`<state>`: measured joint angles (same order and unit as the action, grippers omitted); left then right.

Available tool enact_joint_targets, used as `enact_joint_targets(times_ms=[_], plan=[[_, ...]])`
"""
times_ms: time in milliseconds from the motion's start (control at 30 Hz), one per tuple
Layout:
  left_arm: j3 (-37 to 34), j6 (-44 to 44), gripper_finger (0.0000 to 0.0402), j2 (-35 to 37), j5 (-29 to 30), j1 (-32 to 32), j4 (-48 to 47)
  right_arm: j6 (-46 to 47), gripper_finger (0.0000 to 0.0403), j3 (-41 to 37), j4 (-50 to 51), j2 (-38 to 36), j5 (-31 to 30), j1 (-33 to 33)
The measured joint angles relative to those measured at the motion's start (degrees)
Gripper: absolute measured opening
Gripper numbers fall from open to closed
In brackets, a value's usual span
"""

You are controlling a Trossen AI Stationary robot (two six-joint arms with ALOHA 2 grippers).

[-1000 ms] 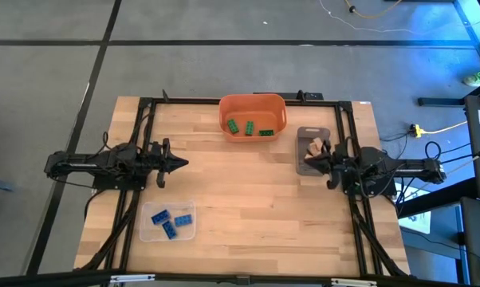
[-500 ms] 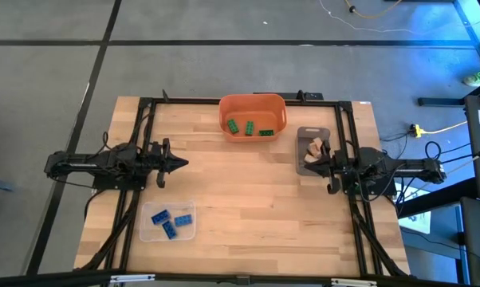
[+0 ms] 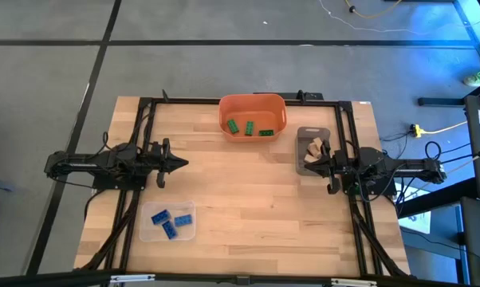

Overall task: Sort & place blocks by color
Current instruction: Return to Home Position

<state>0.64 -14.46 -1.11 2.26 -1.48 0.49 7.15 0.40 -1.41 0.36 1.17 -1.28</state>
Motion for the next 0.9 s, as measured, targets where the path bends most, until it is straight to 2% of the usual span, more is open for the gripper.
enact_joint_targets(times_ms=[400,900], plan=[[0.0,0.0,0.0,-0.01,-0.02,0.0,0.0,0.01,0.0015,0.0,0.0,0.0,-0.07,0.0],[0.0,0.0,0.0,-0.01,-0.02,0.0,0.0,-0.01,0.0011,0.0,0.0,0.0,-0.07,0.0]])
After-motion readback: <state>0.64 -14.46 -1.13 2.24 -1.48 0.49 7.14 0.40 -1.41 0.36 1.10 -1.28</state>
